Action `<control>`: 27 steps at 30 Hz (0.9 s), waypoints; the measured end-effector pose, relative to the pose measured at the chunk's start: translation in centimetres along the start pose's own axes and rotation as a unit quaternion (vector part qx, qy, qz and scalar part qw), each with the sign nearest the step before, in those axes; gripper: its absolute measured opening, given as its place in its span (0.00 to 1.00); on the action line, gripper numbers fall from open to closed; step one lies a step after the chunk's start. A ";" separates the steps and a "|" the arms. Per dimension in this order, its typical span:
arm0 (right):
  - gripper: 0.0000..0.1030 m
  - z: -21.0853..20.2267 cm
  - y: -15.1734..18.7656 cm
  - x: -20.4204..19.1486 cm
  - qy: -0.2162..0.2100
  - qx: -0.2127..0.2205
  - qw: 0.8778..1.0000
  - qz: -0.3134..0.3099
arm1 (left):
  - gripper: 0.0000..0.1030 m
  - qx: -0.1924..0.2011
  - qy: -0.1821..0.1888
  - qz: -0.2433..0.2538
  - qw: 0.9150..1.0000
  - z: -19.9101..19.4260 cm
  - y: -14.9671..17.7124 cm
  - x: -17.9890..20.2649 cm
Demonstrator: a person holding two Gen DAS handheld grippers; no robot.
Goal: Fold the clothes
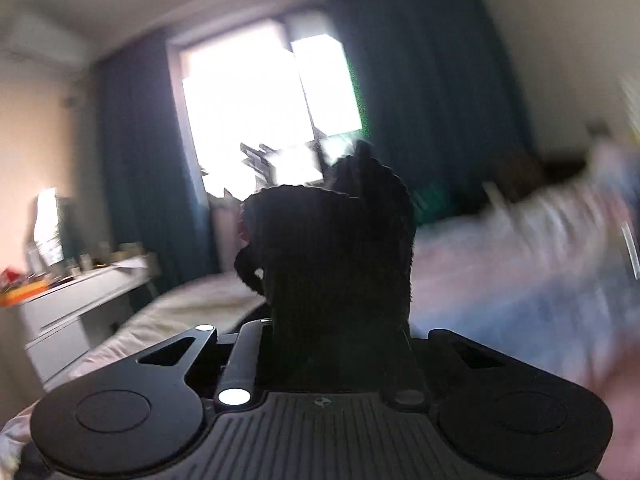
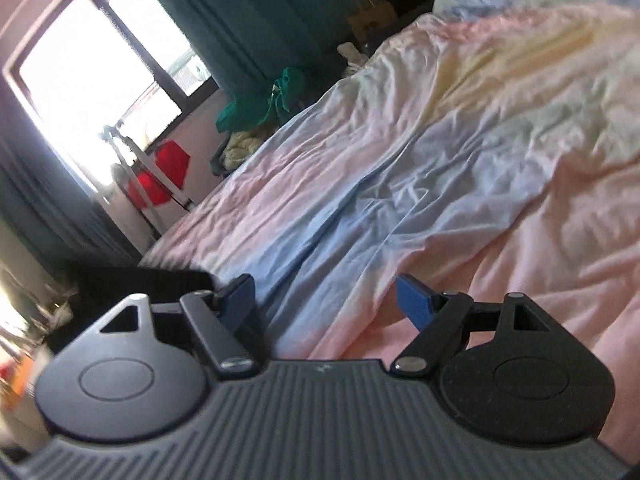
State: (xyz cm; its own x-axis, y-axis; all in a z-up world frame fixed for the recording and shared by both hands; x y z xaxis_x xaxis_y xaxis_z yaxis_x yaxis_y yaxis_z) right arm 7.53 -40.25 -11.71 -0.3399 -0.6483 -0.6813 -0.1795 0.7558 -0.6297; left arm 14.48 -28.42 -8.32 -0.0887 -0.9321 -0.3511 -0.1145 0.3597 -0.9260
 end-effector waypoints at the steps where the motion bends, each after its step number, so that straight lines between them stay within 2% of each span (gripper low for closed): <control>1: 0.78 0.2 0.0 -0.1 -0.022 -0.006 1.000 0.014 | 0.19 0.003 0.004 0.013 1.000 -0.2 0.5 0.5; 4: 0.78 1.0 0.4 -1.0 -0.094 -0.028 0.994 0.042 | 0.24 -0.007 0.018 0.032 0.999 0.0 0.9 1.0; 5: 0.78 1.1 0.6 -1.6 -0.114 -0.034 0.992 0.042 | 0.29 -0.017 0.025 0.036 0.999 0.3 0.8 0.8; 9: 0.79 1.3 1.2 -3.6 -0.177 -0.053 0.982 0.038 | 0.64 -0.048 0.072 0.073 0.994 0.1 2.1 -1.3; 11: 0.79 1.4 1.5 -4.3 -0.197 -0.064 0.978 0.037 | 0.68 -0.060 0.093 0.076 0.991 -1.4 2.6 -2.5; 13: 0.79 1.6 1.9 -4.8 -0.203 -0.077 0.975 0.034 | 0.78 -0.067 0.109 0.075 0.989 -2.6 2.6 -4.2; 14: 0.79 1.8 2.1 -5.0 -0.200 -0.084 0.976 0.032 | 0.80 -0.073 0.112 0.077 0.988 -3.0 2.7 -5.0; 18: 0.81 2.4 3.1 -4.7 -0.177 -0.111 0.977 0.049 | 0.81 -0.090 0.084 0.085 0.989 -4.1 4.2 -9.1; 23: 0.81 3.5 5.0 -6.4 -0.182 -0.155 0.970 0.055 | 0.81 -0.110 0.046 0.095 0.988 -5.5 6.2 -14.3; 24: 0.83 3.6 5.4 -7.1 -0.187 -0.162 0.968 0.046 | 0.81 -0.123 0.033 0.081 0.989 -5.2 6.8 -15.4; 25: 0.90 3.7 5.6 -7.6 -0.185 -0.161 0.969 0.032 | 0.81 -0.138 0.019 0.062 0.988 -4.8 7.6 -16.6; 27: 0.90 4.0 5.7 -8.2 -0.170 -0.149 0.974 0.007 | 0.81 -0.159 0.012 0.029 0.987 -3.9 8.3 -17.7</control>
State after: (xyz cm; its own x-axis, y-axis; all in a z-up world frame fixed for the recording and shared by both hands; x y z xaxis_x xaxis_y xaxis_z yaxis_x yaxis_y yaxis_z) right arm 13.00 -30.95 -11.21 -0.0279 -0.5915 -0.8058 -0.4549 0.7253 -0.5167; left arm 11.21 -8.80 -9.25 -0.1265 -0.9100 -0.3948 -0.4134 0.4101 -0.8129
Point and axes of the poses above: each gripper's, at about its wrist camera, not at the fingertips, and z roughly the way its jaws point, x to its right, y to its underside, the point moved 6 cm from there along z, roughly the way its jaws point, and after that the axes turned 7 degrees about -y, right-handed, at the moved point
